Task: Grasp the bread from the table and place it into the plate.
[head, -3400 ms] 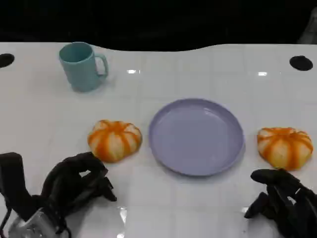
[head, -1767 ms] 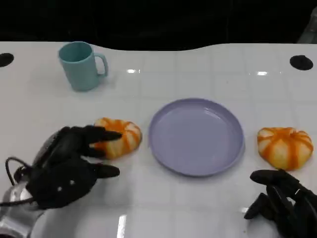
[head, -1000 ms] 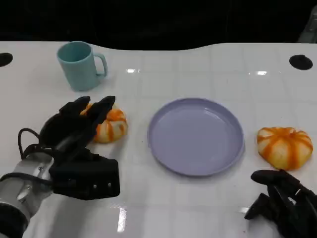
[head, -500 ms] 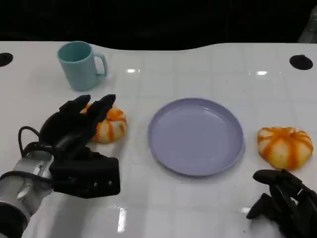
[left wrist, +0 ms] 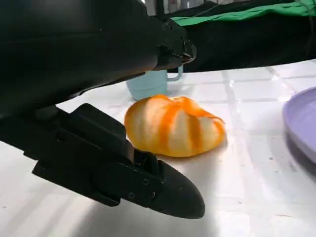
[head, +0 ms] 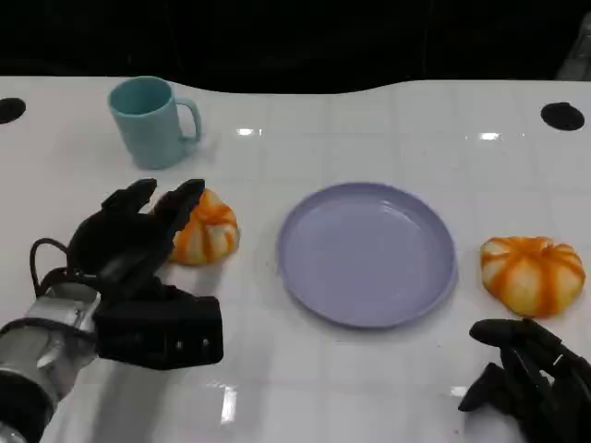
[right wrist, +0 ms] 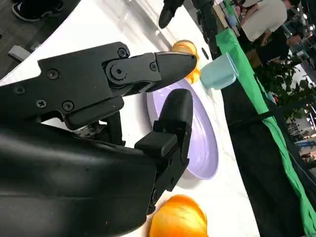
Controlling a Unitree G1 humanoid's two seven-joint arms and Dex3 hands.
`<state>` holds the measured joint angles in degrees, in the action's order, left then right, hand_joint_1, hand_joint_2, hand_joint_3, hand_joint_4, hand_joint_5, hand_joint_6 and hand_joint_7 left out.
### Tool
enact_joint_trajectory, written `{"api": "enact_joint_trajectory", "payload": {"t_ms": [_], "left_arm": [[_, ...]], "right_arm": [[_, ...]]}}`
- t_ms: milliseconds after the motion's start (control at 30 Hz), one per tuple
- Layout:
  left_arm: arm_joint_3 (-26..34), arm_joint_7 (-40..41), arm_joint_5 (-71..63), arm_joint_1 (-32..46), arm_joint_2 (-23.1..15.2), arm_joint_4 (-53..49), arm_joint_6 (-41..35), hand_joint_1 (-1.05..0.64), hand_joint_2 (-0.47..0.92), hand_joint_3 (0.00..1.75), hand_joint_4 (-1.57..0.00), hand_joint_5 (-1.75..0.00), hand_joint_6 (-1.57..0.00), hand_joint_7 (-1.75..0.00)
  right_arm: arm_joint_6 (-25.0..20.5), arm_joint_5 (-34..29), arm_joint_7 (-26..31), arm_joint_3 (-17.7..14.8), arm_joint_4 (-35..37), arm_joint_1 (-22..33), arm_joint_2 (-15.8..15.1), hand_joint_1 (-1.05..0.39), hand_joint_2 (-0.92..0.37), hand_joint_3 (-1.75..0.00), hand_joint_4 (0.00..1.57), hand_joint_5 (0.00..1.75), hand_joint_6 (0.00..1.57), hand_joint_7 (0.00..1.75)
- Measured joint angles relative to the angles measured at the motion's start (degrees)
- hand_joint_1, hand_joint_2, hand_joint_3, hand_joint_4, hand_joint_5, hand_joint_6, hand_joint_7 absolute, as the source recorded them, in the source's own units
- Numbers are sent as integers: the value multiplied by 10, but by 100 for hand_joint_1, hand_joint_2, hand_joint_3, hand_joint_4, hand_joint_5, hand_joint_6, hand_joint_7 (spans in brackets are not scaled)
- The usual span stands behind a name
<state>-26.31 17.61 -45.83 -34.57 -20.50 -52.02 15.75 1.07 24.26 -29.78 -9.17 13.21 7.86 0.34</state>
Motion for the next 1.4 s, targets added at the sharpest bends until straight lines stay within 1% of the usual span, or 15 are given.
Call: {"api": "enact_joint_trajectory", "payload": {"t_ms": [167, 333, 467, 667, 800, 867, 900, 967, 1033, 1067, 1133, 1200, 1267, 1300, 1400], "left_arm": [[-16, 26, -7, -30, 18, -59, -11, -105, 90, 10, 0, 0, 0, 0], [-33, 35, -7, -74, 40, -124, -13, -105, 90, 9, 0, 0, 0, 0], [-42, 40, -7, -94, 49, -155, -15, -105, 91, 10, 0, 0, 0, 0], [-63, 16, -7, -141, 74, -203, -48, -105, 88, 9, 0, 0, 0, 0], [-71, -9, -5, -150, 82, -210, -57, -105, 84, 7, 0, 0, -1, -1], [-71, -23, -4, -150, 83, -210, -58, -98, 79, 4, 0, 0, -7, -5], [-71, -30, -3, -150, 83, -210, -59, -97, 78, 4, 0, 0, -6, -9], [-71, -41, 1, -150, 83, -208, -61, -86, 78, 1, -3, -4, -1, -29], [-71, -51, 2, -150, 83, -205, -65, -83, 77, 1, -3, -6, 0, -34], [-71, -54, 4, -150, 83, -204, -67, -76, 77, 1, -6, -8, -1, -35], [-72, -66, 7, -150, 83, -200, -71, -72, 77, 0, -2, -21, -1, -34], [-73, -78, 8, -150, 83, -194, -75, -64, 77, 0, 0, -30, -9, -24], [-74, -88, 9, -150, 85, -190, -79, -63, 77, 0, 0, -32, -11, -20], [-74, -91, 10, -150, 86, -188, -81, -57, 78, 0, -2, -31, -16, -14], [-75, -95, 14, -150, 91, -188, -84, -52, 78, 0, -6, -25, -22, -5]], "right_arm": [[0, 0, 0, 0, -1, 1, 0, -62, -92, -18, 65, 148, 74, 91], [0, 0, -1, 0, -4, 3, 0, -63, -92, -19, 65, 147, 74, 91], [1, -1, -1, 0, -4, 5, 0, -64, -92, -18, 64, 148, 75, 91], [1, 0, -1, 3, -5, 7, 1, -64, -92, -17, 64, 150, 75, 90], [1, 1, -3, 3, -5, 7, 1, -64, -92, -16, 63, 150, 75, 90], [0, 2, -3, 3, -6, 7, 1, -63, -92, -17, 64, 150, 75, 90], [0, 3, -4, 3, -6, 8, 1, -63, -92, -17, 64, 150, 75, 90], [0, 4, -6, 3, -6, 8, 1, -64, -92, -17, 64, 150, 76, 90], [0, 4, -6, 4, -8, 10, 1, -64, -92, -17, 65, 150, 76, 90], [0, 3, -6, 4, -9, 11, 1, -64, -92, -17, 64, 149, 75, 90], [-2, 3, -6, 5, -11, 12, 1, -63, -92, -18, 64, 150, 75, 90], [-2, 3, -6, 5, -15, 14, 1, -63, -92, -19, 64, 150, 75, 90], [-3, 3, -6, 5, -18, 14, 0, -63, -92, -19, 64, 150, 75, 90], [-3, 3, -6, 5, -19, 14, 0, -63, -92, -21, 64, 150, 74, 91], [-3, 2, -6, 6, -25, 18, 0, -63, -92, -22, 63, 151, 72, 92]]}}
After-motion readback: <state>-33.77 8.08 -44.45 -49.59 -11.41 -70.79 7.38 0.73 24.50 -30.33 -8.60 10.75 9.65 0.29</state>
